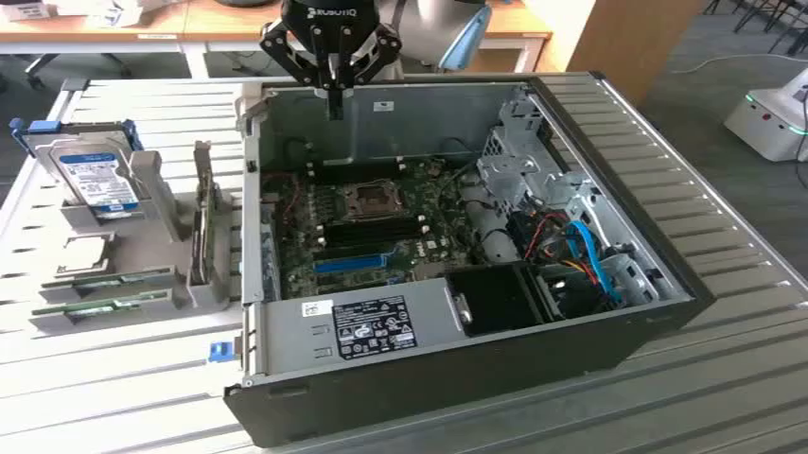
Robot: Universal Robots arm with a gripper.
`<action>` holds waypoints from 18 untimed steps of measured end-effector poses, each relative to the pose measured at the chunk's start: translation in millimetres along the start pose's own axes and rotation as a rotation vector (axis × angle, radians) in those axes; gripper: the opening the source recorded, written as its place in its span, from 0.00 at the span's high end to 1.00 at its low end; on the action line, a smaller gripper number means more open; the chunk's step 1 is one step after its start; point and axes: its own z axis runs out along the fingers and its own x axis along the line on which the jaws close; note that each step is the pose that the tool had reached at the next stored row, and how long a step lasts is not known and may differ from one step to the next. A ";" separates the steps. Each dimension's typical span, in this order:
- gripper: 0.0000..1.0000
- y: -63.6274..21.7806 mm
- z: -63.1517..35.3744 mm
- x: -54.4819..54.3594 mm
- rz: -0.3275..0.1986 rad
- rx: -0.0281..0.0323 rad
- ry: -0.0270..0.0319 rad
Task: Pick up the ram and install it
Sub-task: 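Reach for the ram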
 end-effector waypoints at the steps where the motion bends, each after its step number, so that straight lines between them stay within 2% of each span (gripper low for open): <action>1: 0.89 0.0 0.0 0.0 0.000 0.0000 0.0000; 13: 0.89 0.0 0.1 0.5 0.000 -0.0001 -0.0001; 18: 0.89 -0.6 -0.1 8.5 0.000 0.0000 -0.0001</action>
